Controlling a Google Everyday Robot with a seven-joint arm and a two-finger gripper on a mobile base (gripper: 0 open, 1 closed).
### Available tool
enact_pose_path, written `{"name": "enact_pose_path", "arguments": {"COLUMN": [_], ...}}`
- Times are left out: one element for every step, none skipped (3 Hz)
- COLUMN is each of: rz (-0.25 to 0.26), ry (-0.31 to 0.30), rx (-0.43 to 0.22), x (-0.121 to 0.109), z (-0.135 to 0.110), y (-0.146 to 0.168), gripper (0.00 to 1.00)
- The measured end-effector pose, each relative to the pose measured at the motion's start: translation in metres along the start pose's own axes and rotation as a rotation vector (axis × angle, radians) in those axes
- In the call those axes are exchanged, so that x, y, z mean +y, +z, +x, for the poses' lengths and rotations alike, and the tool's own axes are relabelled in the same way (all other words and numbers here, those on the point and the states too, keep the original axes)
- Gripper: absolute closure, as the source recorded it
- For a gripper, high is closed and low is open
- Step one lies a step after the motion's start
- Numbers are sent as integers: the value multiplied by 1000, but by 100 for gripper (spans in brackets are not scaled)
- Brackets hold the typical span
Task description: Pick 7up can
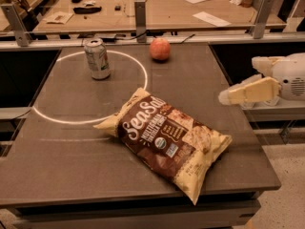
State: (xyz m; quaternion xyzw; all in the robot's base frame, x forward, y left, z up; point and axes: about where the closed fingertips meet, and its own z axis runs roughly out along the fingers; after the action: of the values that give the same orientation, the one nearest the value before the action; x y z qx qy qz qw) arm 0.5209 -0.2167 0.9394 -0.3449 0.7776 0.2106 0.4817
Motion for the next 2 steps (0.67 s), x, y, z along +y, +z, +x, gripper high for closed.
{"name": "enact_pose_path", "arguments": {"rz": [-15,-65], "ry": [61,72], "rx": [-26,-49], "x": [-19,-30], "z": [-11,-32], "y": [33,69], "gripper": [0,0]}}
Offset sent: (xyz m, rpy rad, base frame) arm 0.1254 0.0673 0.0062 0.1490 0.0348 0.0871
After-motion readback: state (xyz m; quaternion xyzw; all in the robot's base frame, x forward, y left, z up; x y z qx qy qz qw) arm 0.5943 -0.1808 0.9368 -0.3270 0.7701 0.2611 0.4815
